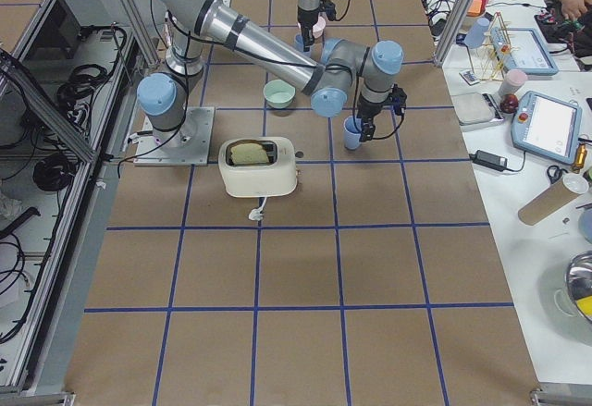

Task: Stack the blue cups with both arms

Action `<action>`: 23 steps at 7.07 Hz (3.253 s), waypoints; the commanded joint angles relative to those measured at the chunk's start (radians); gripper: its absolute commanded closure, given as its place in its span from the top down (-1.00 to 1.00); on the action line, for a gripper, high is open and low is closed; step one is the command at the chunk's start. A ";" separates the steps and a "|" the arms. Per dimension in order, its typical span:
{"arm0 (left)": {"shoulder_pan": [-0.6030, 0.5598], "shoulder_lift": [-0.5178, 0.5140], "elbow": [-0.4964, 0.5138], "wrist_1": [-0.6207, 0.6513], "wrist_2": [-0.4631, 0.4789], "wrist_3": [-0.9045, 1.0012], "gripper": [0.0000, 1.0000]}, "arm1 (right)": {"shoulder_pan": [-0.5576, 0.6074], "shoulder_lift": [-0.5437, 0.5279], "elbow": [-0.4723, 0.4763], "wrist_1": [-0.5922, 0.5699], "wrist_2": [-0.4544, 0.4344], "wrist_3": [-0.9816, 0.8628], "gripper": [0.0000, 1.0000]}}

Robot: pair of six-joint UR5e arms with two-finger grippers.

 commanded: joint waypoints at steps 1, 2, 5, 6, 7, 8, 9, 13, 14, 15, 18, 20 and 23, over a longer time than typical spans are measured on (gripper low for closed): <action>0.002 -0.008 -0.001 0.010 0.001 -0.009 0.99 | 0.000 0.007 0.000 -0.019 0.002 -0.003 1.00; 0.011 0.018 0.012 0.010 0.001 0.000 1.00 | 0.000 0.023 0.000 -0.024 -0.003 -0.004 1.00; 0.110 0.108 0.148 -0.206 -0.010 0.159 1.00 | -0.031 0.029 0.037 -0.024 0.002 -0.004 1.00; 0.180 0.143 0.237 -0.378 -0.013 0.310 1.00 | -0.031 0.032 0.060 -0.036 0.011 -0.006 0.81; 0.260 0.189 0.311 -0.525 -0.048 0.438 1.00 | -0.030 0.034 0.077 -0.112 0.011 -0.006 0.55; 0.308 0.249 0.345 -0.640 -0.050 0.536 1.00 | -0.030 0.030 0.077 -0.114 0.013 -0.004 -0.01; 0.337 0.304 0.342 -0.660 -0.048 0.622 1.00 | -0.030 0.029 0.071 -0.113 0.014 -0.003 -0.52; 0.356 0.417 0.185 -0.588 0.022 0.646 1.00 | -0.022 0.005 0.069 -0.096 0.051 -0.003 -1.00; 0.358 0.434 0.146 -0.524 0.024 0.649 1.00 | -0.016 -0.046 0.060 -0.061 0.051 0.000 -1.00; 0.358 0.440 0.125 -0.478 0.024 0.648 1.00 | 0.015 -0.087 0.034 -0.007 0.051 0.011 -1.00; 0.371 0.443 0.120 -0.471 0.024 0.683 1.00 | 0.281 -0.140 -0.115 0.165 0.036 0.324 -1.00; 0.371 0.444 0.120 -0.471 0.024 0.683 1.00 | 0.462 -0.199 -0.087 0.188 0.048 0.524 -1.00; 0.371 0.444 0.120 -0.471 0.025 0.683 1.00 | 0.585 -0.244 0.041 0.165 0.042 0.710 -1.00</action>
